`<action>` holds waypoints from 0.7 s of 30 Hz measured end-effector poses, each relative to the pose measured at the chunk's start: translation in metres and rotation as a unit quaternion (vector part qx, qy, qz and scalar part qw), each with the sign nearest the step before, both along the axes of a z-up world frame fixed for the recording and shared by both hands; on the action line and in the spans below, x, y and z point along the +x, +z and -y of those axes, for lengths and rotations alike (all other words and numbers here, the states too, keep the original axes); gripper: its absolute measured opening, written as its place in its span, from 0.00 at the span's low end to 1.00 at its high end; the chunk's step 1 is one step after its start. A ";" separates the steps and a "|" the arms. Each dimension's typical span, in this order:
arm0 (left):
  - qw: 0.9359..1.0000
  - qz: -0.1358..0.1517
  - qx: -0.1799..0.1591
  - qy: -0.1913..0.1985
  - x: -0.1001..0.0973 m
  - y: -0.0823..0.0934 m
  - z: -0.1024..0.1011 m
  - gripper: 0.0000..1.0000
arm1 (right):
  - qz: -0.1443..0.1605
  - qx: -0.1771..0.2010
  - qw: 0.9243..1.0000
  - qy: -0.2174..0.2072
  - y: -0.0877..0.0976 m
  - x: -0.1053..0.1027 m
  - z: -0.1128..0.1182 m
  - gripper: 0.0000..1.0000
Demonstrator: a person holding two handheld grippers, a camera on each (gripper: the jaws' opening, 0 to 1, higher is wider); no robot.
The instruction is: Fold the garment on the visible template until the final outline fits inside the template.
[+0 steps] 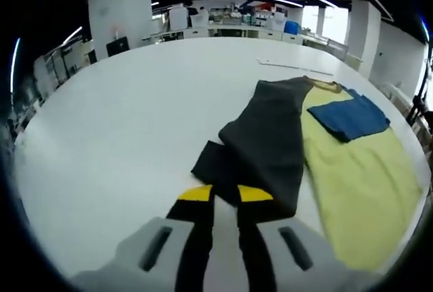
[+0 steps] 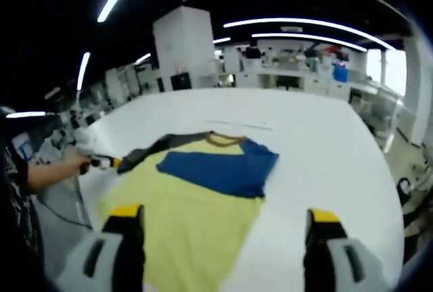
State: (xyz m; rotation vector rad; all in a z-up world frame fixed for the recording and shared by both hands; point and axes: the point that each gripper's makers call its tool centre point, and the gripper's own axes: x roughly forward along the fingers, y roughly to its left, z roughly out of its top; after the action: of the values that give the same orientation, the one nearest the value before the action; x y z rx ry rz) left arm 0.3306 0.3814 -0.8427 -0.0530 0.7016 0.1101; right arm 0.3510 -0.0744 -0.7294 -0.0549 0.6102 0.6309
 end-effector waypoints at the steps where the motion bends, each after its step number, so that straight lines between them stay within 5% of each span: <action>1: 1.000 0.000 -0.002 0.001 0.001 0.000 0.000 0.09 | 0.000 0.001 1.000 0.000 0.000 0.000 0.000 0.99; 10: 1.000 0.004 -0.001 0.015 0.004 0.002 -0.003 0.00 | -0.002 0.008 1.000 0.000 -0.002 -0.003 -0.004 0.98; 21: 0.996 0.069 0.041 0.025 0.008 0.049 -0.044 0.00 | -0.006 0.007 1.000 0.009 -0.004 -0.008 -0.010 0.98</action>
State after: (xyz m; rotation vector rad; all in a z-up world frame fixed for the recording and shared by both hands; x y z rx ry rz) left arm 0.3382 0.4256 -0.7935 0.0006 0.5573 0.1806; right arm 0.3435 -0.0641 -0.7339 -0.0440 0.6165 0.6534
